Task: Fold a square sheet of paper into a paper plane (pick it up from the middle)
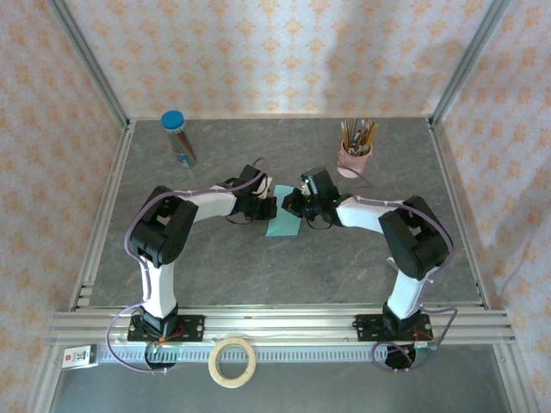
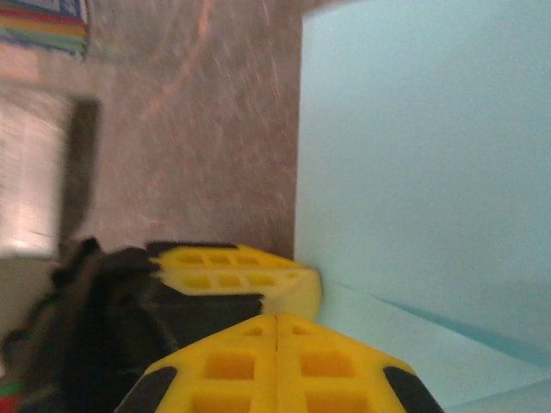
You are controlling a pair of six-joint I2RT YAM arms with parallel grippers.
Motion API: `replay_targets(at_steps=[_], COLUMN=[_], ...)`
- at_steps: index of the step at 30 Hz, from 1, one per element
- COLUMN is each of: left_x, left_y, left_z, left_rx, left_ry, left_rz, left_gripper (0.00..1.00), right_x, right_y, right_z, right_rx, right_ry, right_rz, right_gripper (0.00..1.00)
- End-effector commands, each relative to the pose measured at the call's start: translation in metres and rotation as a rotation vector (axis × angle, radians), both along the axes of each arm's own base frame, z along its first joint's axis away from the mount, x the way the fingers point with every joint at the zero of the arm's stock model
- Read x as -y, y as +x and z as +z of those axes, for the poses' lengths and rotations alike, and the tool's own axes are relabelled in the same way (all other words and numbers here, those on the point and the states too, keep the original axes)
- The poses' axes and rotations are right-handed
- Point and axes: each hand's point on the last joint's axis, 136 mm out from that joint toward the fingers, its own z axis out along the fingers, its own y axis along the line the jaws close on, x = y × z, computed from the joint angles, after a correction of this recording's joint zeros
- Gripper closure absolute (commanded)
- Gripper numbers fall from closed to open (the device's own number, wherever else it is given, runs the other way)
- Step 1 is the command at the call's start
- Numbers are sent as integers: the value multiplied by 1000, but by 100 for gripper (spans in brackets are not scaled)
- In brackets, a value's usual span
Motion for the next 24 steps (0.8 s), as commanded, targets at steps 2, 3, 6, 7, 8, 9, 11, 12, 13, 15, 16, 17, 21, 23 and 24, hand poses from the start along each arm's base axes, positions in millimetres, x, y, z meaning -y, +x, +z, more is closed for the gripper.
replay_targets(at_steps=[2,3,6,7,8,9,11,12,13,15,16,17,21,23,24], left_x=[-38,-38,-35,-33,-33,-31,-29,-29,-27,-24,-22,-19,-6,-2,-3], left_y=[-47,-45,-44,-43,-43,-42,-41,-41,-39,-37,-35,-32,-19,-15,-15], left_z=[-63,-63,-62,-61,-61,-60,-58,-57,-55,-49,-44,-37,3,26,33], left_rx=[-210,-208,-207,-206,-206,-205,-202,-200,-194,-187,-177,-168,-110,-74,-62], left_ry=[199,196,182,175,171,166,157,153,146,127,114,99,2,-44,-55], left_rz=[-9,-8,-7,-6,-6,-6,-4,-4,-1,1,6,11,62,91,111], left_gripper=[100,100,100,100,100,100,100,100,100,100,100,100,100,100,100], right_x=[-3,-2,4,5,8,10,14,16,19,24,27,28,37,40,42], right_y=[-10,-13,-19,-21,-24,-25,-29,-31,-33,-36,-38,-39,-44,-45,-46], right_z=[-23,-27,-39,-42,-46,-50,-58,-63,-67,-76,-80,-83,-95,-100,-104], right_rx=[-59,-68,-93,-100,-109,-115,-131,-140,-147,-164,-173,-183,-217,-236,-251], right_ry=[-4,-6,-13,-14,-22,-30,-46,-55,-66,-87,-97,-106,-149,-175,-191], right_rz=[36,33,11,5,-3,-10,-17,-21,-29,-43,-50,-55,-78,-88,-88], right_gripper=[98,99,99,99,99,99,99,99,99,99,99,99,99,99,99])
